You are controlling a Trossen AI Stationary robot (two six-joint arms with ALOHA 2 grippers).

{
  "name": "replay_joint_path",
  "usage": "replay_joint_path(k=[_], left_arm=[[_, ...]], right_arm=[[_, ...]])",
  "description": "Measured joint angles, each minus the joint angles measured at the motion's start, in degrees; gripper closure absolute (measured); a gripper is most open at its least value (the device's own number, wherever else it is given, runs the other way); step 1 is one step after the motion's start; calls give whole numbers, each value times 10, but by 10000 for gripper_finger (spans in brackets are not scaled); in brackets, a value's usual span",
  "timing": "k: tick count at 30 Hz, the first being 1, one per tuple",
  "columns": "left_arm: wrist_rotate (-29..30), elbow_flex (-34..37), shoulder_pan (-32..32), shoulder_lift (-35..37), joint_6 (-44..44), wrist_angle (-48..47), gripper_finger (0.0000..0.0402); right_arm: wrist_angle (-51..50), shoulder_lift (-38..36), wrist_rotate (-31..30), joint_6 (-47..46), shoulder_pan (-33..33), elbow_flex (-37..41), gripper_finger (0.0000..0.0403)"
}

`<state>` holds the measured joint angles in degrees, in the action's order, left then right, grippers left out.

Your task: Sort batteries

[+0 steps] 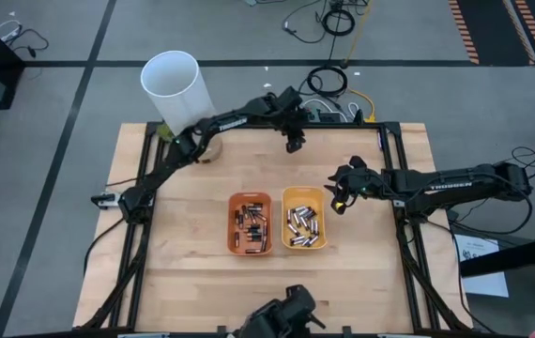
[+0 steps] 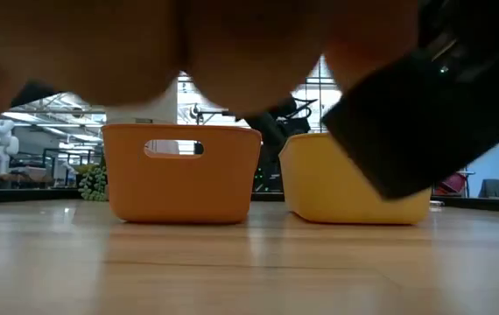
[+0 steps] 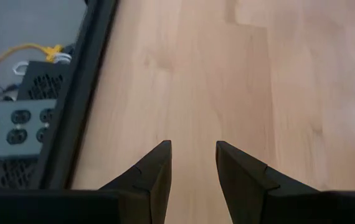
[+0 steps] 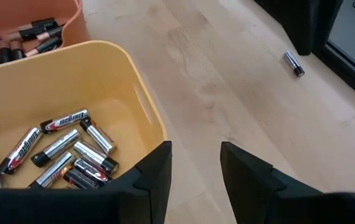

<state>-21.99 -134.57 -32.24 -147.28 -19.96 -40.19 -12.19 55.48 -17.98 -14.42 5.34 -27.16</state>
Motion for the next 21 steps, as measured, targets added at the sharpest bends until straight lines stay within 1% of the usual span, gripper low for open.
replay_joint_path(k=[5, 8, 12, 15, 19, 21], left_arm=[[7, -4, -9, -9, 34, 25, 267], [26, -4, -11, -9, 37, 37, 267], [41, -5, -8, -14, 71, 49, 267], [46, -4, -6, -14, 59, 55, 267], [48, -4, -6, 15, 54, 56, 267], [48, -4, -7, 42, 46, 49, 267]], right_arm=[[2, 0, 0, 3, -1, 0, 273], [4, 0, 0, 3, -1, 0, 273], [9, 0, 0, 3, -1, 0, 273], [11, 0, -1, 3, -1, 0, 273], [14, 0, -6, -5, -1, 0, 273], [14, 0, -25, -14, 0, 0, 273]])
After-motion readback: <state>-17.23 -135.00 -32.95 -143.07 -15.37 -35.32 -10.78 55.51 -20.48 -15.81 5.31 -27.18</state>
